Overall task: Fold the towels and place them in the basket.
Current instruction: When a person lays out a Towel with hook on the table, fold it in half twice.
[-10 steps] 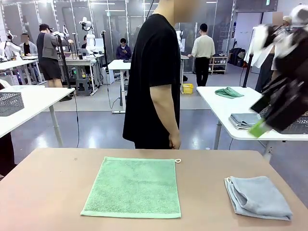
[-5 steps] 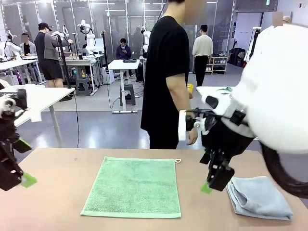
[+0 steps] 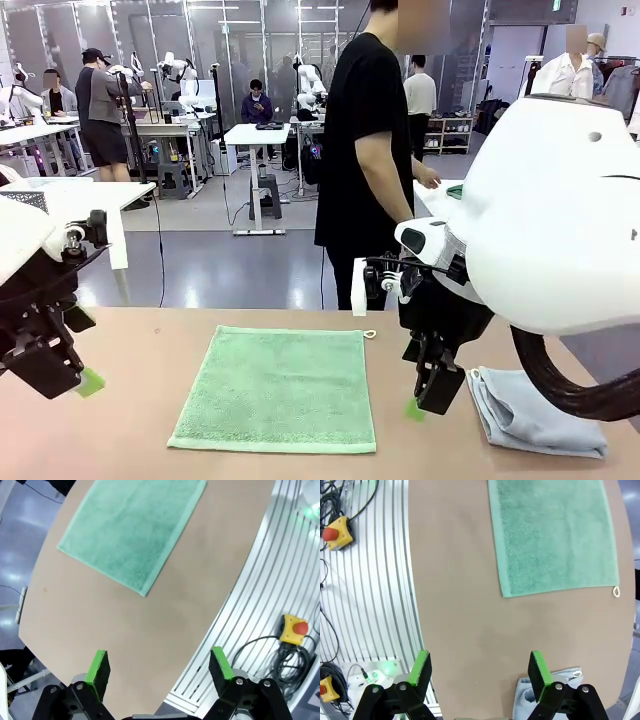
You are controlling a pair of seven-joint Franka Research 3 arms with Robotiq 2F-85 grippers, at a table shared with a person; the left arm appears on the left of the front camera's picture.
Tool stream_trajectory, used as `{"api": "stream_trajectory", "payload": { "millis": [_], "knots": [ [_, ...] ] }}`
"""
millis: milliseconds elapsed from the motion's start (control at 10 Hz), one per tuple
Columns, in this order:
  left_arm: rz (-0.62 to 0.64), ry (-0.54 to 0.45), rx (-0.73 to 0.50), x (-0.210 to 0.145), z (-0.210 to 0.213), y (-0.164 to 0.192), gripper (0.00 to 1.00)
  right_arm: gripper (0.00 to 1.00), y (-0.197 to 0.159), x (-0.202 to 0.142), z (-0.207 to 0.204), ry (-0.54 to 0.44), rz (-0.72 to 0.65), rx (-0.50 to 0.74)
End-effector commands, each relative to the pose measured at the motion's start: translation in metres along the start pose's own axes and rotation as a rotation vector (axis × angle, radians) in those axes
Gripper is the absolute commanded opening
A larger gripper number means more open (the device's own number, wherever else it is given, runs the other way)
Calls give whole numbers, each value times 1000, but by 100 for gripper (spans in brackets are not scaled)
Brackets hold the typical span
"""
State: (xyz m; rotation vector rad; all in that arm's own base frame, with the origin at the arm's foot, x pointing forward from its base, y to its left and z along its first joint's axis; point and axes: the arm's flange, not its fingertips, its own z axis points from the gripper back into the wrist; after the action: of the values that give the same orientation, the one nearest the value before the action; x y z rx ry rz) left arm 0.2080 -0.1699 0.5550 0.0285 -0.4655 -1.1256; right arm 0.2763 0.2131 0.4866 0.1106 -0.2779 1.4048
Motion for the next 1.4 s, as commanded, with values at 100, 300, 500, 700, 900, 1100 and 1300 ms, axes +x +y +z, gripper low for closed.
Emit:
{"api": "stream_trajectory", "payload": {
  "millis": [100, 300, 500, 700, 900, 1100, 1300],
  "knots": [
    [-7, -1, 9, -1, 5, -4, 100, 97, 2, 0, 1, 1, 10, 2],
    [-1, -5, 4, -1, 3, -1, 100, 97, 0, 0, 0, 0, 2, 1],
    [-130, -3, -12, -4, -43, 3, 100, 97, -1, 7, -45, 46, 41, 9],
    [-205, 34, -39, -13, -78, 7, 100, 97, 0, 15, -70, 90, 57, 5],
    [-261, 95, -81, -24, -118, 0, 100, 97, 3, 20, -99, 145, 50, -16],
    [-354, 101, -109, -39, -160, -5, 100, 97, 6, 22, -125, 174, 67, -15],
    [-420, 107, -98, -49, -194, -6, 100, 97, 7, 25, -147, 173, 70, 18]
  ]
}}
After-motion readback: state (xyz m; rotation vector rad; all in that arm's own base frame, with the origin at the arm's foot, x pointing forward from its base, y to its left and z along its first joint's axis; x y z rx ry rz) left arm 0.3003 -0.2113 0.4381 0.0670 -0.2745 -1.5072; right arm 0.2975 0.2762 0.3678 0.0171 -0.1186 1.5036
